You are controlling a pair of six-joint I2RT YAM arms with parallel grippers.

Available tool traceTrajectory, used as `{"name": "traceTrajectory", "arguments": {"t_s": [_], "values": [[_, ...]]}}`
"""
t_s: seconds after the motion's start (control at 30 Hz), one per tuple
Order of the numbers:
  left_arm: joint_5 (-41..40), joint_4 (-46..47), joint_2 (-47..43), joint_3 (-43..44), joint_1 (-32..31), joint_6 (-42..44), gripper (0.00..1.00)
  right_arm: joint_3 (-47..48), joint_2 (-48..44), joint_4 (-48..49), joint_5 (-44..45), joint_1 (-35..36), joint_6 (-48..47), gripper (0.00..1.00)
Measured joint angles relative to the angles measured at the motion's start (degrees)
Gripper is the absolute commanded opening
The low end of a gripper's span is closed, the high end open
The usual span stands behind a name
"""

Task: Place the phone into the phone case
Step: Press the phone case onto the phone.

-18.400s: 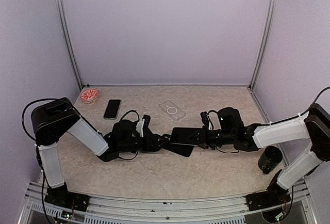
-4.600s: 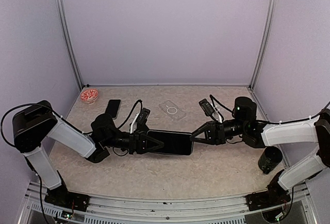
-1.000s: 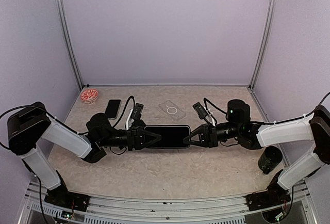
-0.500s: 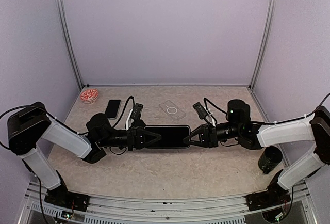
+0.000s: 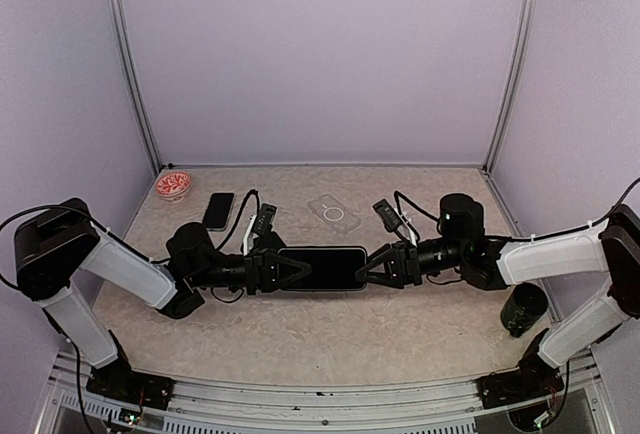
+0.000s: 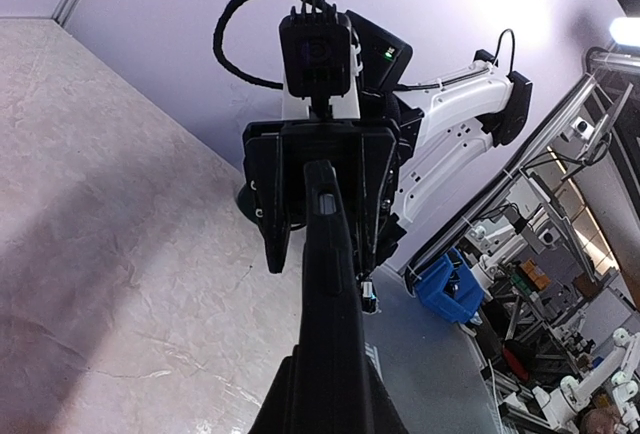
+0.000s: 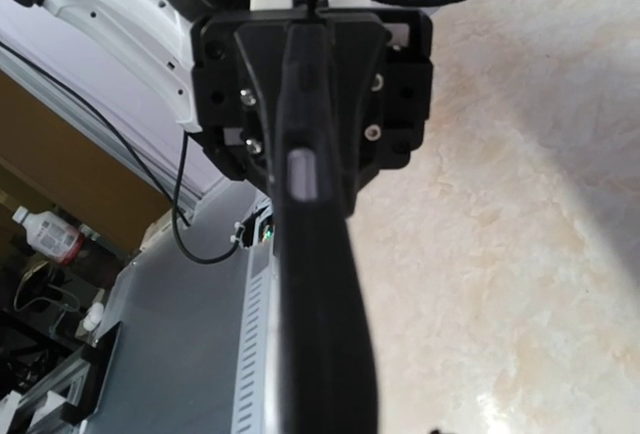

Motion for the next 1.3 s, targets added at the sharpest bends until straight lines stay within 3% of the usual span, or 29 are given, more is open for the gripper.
{"name": "traceTrajectory", "arguments": {"t_s": [0.27, 0.67, 0.73, 0.83, 0.97, 1.17, 1.3], "values": [[-0.83, 0.20, 0.00, -0.24, 0.00, -0.02, 0.00, 0.00, 2.03, 0.04, -0.02, 0.70, 0.31, 0.42], [-1.18, 0.39, 0.00, -0.24, 0.02, -0.26, 0.02, 0.07, 2.73, 0.15, -0.26, 1.90, -0.50, 0.00], [-1.25, 0.28, 0.00, -0.24, 0.02, -0.26, 0.10, 0.11, 2.73, -0.07, -0.11, 1.88, -0.70, 0.00], [-1.29, 0.00, 0.00, -0.24, 0.04, -0.17, 0.13, 0.26, 2.73, -0.70, 0.04, 1.88, -1.27, 0.00], [-1.42, -0.72, -0.33, -0.24, 0.04, 0.17, 0.01, 0.63, 2.73, -1.77, 0.26, 1.88, -1.79, 0.00], [-1.49, -1.77, -1.18, -0.24, 0.13, 0.90, 0.00, 1.31, 2.73, -2.86, 0.37, 1.90, -2.69, 0.00], [-1.57, -1.92, -1.20, -0.24, 0.13, 1.27, 0.00, 1.60, 2.71, -3.78, 0.66, 1.90, -3.30, 0.29]]}}
